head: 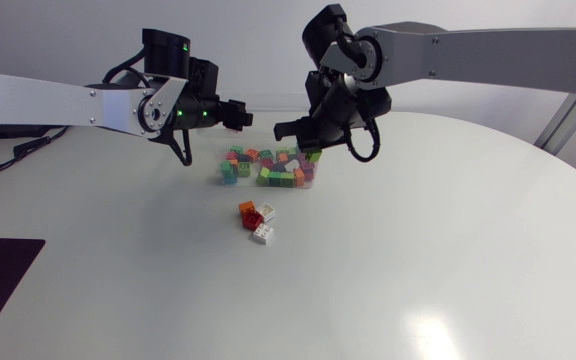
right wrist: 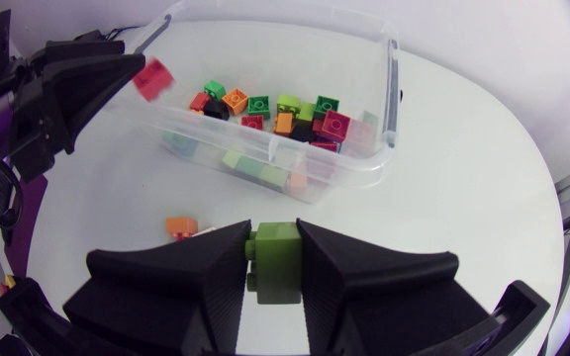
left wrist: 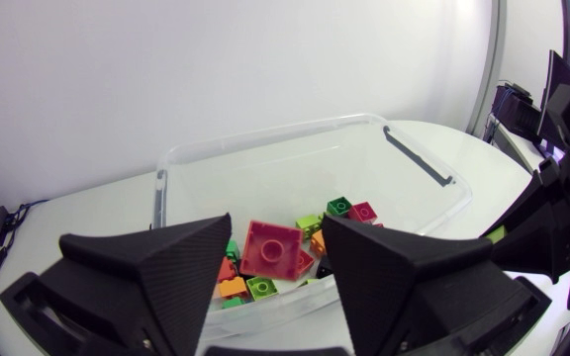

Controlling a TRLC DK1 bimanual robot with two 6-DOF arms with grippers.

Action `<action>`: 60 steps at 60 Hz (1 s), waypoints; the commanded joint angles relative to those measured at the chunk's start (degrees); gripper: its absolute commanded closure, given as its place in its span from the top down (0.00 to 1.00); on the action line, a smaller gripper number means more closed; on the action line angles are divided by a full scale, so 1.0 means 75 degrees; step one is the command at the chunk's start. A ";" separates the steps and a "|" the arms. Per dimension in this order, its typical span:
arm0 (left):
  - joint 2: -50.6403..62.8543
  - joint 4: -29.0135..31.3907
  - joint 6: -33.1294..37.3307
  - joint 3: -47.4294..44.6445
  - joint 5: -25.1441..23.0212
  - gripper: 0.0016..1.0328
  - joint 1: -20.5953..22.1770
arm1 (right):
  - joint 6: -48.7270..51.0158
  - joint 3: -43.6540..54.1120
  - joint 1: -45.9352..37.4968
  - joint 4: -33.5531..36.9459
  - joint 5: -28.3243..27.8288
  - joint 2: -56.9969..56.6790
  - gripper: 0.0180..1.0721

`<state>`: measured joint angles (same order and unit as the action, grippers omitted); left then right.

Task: Place the duplo bricks in the container

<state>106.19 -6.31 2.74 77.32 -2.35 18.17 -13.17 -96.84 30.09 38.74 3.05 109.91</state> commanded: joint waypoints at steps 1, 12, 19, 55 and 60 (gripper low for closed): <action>-0.0003 -0.0108 -0.0120 0.0226 -0.0015 0.96 0.0049 | 0.0162 -0.0342 -0.0074 -0.0044 0.0039 -0.0158 0.21; -0.1022 0.0102 0.0044 -0.0465 -0.0015 0.96 -0.0009 | 0.0256 -0.0975 -0.0074 -0.0302 0.0156 0.0041 0.21; -0.1913 0.0489 0.0208 -0.0946 -0.0015 0.96 -0.0091 | 0.0385 -0.1256 -0.0062 -0.0712 0.0320 0.0275 0.21; -0.2921 0.2036 0.1533 -0.2762 -0.0917 0.95 0.0003 | 0.0830 -0.1889 -0.0203 -0.2470 0.0484 0.1529 0.21; -0.2768 0.2060 0.1720 -0.2880 -0.1011 0.95 0.0049 | 0.0959 -0.1924 -0.0250 -0.2763 0.0484 0.1752 0.22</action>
<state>84.47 8.75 13.72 57.74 -9.04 17.93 -7.33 -109.84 28.80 19.62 6.17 120.14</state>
